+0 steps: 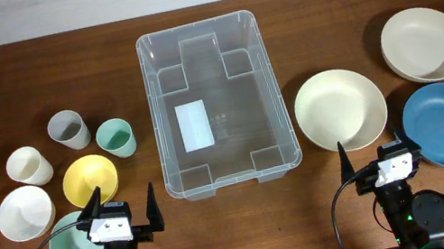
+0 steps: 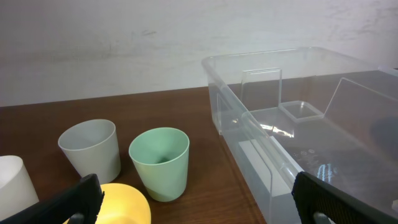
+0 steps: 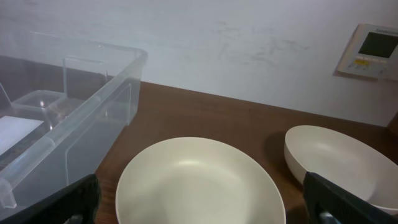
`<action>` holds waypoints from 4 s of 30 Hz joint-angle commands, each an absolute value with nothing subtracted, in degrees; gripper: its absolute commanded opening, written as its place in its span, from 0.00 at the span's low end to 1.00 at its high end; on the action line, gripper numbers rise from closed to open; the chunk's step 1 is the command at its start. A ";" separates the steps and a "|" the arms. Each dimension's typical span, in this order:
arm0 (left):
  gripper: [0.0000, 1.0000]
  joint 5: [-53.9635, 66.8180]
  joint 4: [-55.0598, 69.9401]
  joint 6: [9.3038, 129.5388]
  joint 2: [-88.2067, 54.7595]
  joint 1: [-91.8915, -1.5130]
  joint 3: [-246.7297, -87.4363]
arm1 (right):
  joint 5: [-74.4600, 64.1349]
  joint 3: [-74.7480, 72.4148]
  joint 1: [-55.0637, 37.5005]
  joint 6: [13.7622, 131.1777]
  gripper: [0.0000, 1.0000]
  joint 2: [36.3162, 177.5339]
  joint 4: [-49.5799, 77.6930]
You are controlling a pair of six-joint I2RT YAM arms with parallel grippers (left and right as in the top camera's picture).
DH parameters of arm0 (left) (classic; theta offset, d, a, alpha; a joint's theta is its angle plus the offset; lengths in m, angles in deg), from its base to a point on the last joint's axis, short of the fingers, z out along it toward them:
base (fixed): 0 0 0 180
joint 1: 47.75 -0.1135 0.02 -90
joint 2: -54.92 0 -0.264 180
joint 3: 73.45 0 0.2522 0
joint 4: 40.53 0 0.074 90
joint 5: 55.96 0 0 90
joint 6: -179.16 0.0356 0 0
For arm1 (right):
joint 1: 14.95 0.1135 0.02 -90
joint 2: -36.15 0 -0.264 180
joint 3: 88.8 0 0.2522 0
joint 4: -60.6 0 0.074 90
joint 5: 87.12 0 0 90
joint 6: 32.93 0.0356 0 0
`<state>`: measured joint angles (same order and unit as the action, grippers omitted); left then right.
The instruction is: Pack container
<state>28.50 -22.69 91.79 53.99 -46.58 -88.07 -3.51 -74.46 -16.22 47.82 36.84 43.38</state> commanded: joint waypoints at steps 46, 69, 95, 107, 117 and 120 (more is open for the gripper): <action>1.00 28.96 -22.60 92.69 54.58 -46.41 -87.70 | -4.21 -74.73 -15.70 47.64 0.99 36.51 43.07; 0.99 28.96 -22.60 92.69 54.58 -46.41 -87.70 | -1.96 -72.65 -15.74 55.53 0.99 36.64 41.61; 0.99 40.09 -10.91 75.90 48.27 -46.41 -100.97 | 3.48 1.60 -19.92 60.69 0.99 104.34 -7.40; 0.99 40.68 5.13 75.90 8.77 -46.41 -135.04 | -18.13 6.76 -34.76 53.02 0.99 131.37 -12.14; 0.99 38.38 5.88 75.90 -2.24 -46.41 -138.80 | -18.13 6.69 -34.87 51.25 0.99 142.96 -8.73; 0.99 38.38 5.88 75.90 -2.51 -46.41 -138.80 | -18.16 6.69 -34.85 51.25 0.99 145.47 -7.29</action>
<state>39.19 6.03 76.23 -2.33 -46.58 -137.58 -16.80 5.82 -34.78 52.12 142.98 -8.12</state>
